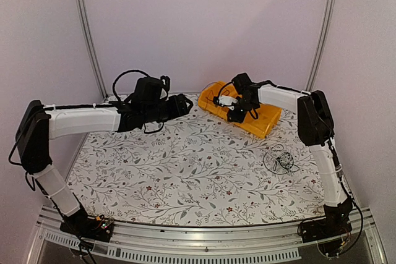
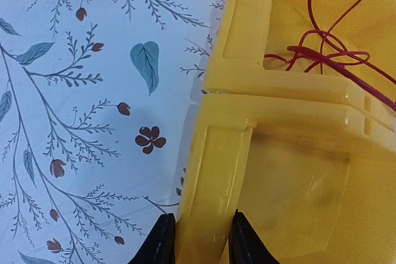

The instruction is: Untangle the cables

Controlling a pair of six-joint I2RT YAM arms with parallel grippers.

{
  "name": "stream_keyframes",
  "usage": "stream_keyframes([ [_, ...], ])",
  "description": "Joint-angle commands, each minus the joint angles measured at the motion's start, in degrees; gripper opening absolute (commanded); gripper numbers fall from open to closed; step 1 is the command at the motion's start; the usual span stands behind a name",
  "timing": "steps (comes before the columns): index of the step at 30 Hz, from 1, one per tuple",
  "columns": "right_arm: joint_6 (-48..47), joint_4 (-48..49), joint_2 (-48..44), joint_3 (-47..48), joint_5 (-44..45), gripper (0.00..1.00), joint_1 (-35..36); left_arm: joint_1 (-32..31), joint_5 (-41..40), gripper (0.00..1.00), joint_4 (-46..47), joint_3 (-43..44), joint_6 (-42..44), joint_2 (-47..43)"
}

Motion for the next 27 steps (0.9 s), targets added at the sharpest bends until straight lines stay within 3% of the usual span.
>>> stream_keyframes([
  [1,-0.58,-3.67,-5.74,-8.87,-4.79,0.28,1.09,2.93,2.19,0.74,1.54,0.65,-2.92,3.41],
  [7,0.31,-2.43,-12.22,-16.06,-6.67,0.28,1.42,6.66,7.99,0.69,8.62,-5.39,-9.92,7.06],
  [11,0.99,-3.77,-13.21,-16.24,-7.76,0.28,1.59,8.29,6.97,0.68,12.0,-5.03,-5.35,10.93],
  [17,1.18,-4.1,-14.0,-18.05,-8.21,0.29,1.68,11.89,13.19,0.67,12.59,5.44,1.85,23.04],
  [27,2.27,-3.77,-14.15,-19.78,-8.49,0.31,1.68,14.44,14.7,0.6,6.49,23.01,1.8,38.29],
])
